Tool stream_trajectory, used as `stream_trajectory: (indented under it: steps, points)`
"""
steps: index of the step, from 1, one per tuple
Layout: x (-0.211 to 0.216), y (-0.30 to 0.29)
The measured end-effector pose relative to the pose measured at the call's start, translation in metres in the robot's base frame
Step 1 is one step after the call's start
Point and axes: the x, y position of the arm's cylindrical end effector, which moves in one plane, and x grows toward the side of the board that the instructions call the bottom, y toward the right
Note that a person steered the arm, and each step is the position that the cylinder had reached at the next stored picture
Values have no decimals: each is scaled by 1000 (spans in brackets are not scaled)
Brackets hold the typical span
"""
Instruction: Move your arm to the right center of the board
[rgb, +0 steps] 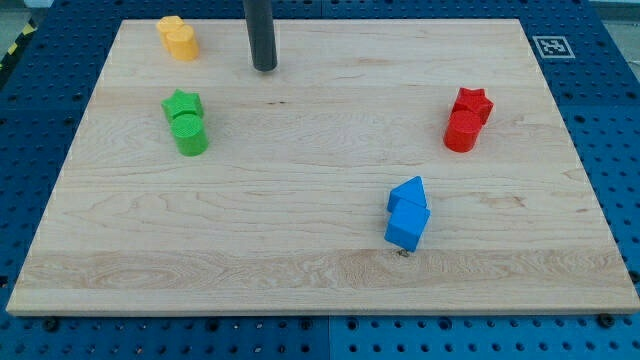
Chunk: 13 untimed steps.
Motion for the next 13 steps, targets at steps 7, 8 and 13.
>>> stream_trajectory:
  steps: [7, 8, 13]
  points:
    - [-16, 29]
    - [-16, 69]
    - [-16, 180]
